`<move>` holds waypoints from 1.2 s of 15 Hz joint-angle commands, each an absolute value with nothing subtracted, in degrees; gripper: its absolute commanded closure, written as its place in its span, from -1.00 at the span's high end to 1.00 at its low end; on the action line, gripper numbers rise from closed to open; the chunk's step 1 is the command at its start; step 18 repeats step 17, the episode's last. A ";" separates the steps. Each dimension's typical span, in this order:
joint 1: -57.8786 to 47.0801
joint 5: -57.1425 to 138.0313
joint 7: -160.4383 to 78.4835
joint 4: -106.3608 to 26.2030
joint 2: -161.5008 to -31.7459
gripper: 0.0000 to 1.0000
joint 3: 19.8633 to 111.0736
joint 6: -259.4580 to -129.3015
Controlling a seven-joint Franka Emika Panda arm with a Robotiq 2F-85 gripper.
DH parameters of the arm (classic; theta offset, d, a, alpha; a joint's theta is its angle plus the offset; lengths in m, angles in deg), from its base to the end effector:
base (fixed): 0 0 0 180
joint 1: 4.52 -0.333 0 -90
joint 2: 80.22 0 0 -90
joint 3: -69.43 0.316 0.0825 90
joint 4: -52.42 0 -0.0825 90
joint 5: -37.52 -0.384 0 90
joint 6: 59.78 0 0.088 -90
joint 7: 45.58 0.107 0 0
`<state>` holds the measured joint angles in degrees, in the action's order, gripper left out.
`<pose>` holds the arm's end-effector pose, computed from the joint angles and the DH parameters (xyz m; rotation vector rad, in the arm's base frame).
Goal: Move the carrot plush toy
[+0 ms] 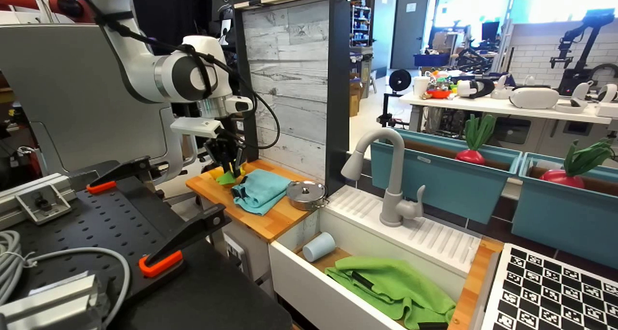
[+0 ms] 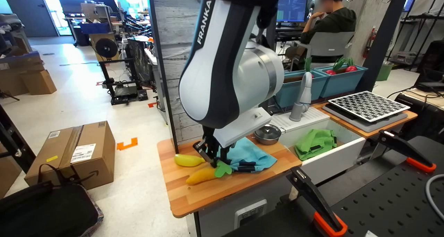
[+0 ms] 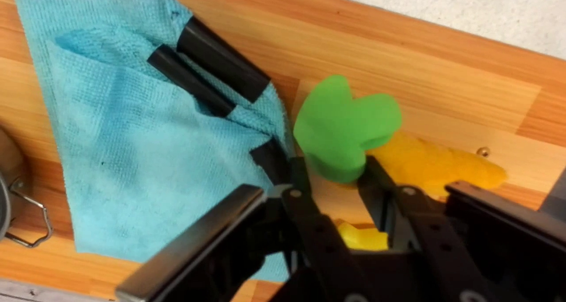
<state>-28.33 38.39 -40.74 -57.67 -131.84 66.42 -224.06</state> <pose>0.5524 0.2097 0.0235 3.0684 0.4856 0.0848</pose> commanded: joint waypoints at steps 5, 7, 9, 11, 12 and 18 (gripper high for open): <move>-27.51 40.05 -38.42 -60.92 -126.27 0.92 66.80 -221.00; -27.35 40.33 -38.65 -64.72 -122.36 1.00 66.76 -221.73; -27.35 40.70 -38.65 -68.55 -117.88 1.00 66.46 -221.51; -27.44 41.40 -38.37 -72.14 -112.82 1.00 65.66 -219.24; -28.48 42.52 -37.11 -72.91 -110.91 1.00 63.83 -217.14; -25.95 43.08 -37.10 -71.87 -111.75 1.00 66.03 -218.07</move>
